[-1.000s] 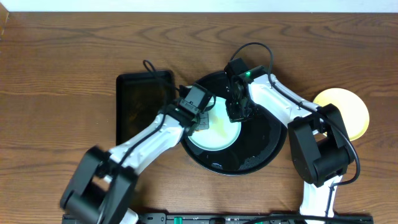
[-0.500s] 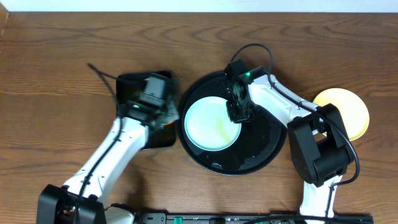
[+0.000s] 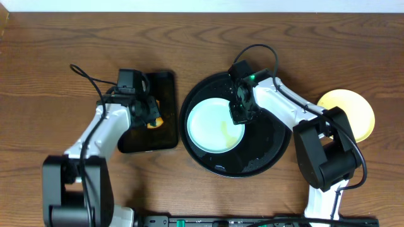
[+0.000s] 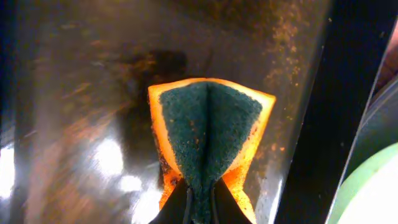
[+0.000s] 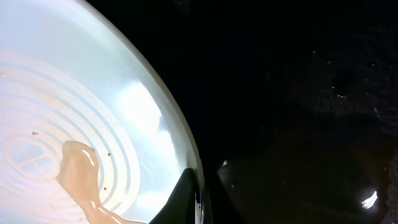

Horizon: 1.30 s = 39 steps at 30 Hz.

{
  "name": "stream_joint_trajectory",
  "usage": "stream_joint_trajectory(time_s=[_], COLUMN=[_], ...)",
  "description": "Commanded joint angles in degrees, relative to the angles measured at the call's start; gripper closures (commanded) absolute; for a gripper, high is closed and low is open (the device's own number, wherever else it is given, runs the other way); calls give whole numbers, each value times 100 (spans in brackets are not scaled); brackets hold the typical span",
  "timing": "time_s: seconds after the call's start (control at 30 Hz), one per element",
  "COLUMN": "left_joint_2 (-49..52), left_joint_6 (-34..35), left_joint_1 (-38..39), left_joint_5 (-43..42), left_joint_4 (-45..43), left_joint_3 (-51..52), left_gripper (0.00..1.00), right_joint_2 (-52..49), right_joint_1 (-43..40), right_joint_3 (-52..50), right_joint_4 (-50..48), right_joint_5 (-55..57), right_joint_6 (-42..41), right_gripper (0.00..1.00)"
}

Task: Clean dirty plates on tray and stack at the side
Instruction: 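Lower the sponge into the black sponge tray and open the left gripper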

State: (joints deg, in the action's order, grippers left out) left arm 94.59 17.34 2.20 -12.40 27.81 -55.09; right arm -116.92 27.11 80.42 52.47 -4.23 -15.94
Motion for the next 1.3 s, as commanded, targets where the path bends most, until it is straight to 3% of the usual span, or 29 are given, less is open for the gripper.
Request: stream_joint_trajectory(time_s=[0.0,0.2,0.4,0.67,0.87,1.1,1.27], left_joint_2=[306,754,1180,1274,879,13,-240], left_joint_6=[-645,-1405,-1434,-1233,-1082,-1084,-975], left_joint_1=[-295,-874,-1213,-1663,-1928,-1687,-1207], left_joint_5=[-1147,-3591,-3812,-2450,-2393,-2297,-708], left_joint_4=[-192,-507,-520,-284,-264,-273,-166], left_joint_3=[22,22,22,22,20,20,22], left_gripper=[92,92,92,93,93,92,92], right_joint_2=[-46,-46,-46,-46,-46,-46,-46], right_joint_1=[72,72,72,72,72,72,72], right_joint_3=[-155,-153,-153,-153,-155,-155,-155], right_joint_4=[7,9,7,26,28,76,70], right_joint_5=[74,74,74,74,76,76,76], right_joint_6=[11,11,11,11,11,13,11], right_gripper=[99,99,99,99,99,99,99])
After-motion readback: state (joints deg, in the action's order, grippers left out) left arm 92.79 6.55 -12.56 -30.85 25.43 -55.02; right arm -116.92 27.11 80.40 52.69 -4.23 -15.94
